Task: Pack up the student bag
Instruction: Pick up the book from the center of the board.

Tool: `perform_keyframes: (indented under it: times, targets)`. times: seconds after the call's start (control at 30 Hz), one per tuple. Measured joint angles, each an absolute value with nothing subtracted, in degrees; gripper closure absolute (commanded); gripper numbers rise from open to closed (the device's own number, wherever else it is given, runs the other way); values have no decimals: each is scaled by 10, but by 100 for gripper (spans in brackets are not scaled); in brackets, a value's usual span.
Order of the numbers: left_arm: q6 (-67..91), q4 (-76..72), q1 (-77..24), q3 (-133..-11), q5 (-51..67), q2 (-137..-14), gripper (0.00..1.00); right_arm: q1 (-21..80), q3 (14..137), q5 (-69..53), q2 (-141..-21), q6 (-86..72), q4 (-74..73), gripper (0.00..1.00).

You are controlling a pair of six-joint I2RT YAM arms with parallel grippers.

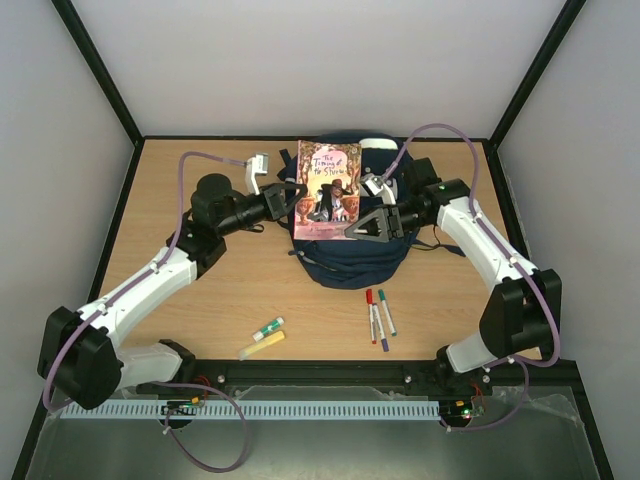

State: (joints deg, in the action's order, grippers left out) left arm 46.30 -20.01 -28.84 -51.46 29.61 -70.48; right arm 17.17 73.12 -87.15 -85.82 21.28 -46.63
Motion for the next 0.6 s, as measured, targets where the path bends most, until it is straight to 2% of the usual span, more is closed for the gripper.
perform_keyframes:
  times: [0.27,0.37,0.6]
  targets:
    - [452,-190,-288,-515,290,-695,98,172,731,-869,-858,159,-431,67]
    - [447,-185,-289,-515,286,-689,97,173,731,-864,-858,135,-415,76]
    - [423,-171,-289,-515,276,-683,97,173,708,-827,-852,39,-334,89]
